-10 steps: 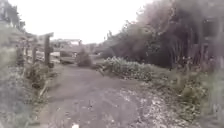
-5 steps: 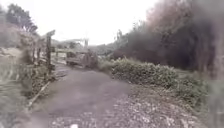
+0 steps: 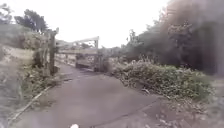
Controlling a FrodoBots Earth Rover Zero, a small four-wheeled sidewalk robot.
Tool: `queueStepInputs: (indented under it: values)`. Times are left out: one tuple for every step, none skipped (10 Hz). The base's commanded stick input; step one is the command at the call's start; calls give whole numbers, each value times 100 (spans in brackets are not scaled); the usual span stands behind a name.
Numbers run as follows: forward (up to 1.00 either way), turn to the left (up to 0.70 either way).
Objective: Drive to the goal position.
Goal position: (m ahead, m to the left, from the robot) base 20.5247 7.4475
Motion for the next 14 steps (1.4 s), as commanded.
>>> queueStepInputs:
  values:
    - [100,24]
    - [100,24]
    - [100,24]
    - [100,24]
    - [100,24]
    - [100,24]
    - [100,24]
    - [100,24]
    - [100,20]
    - [100,12]
    - [100,6]
    - [100,2]
    - [100,2]
    - [100,2]
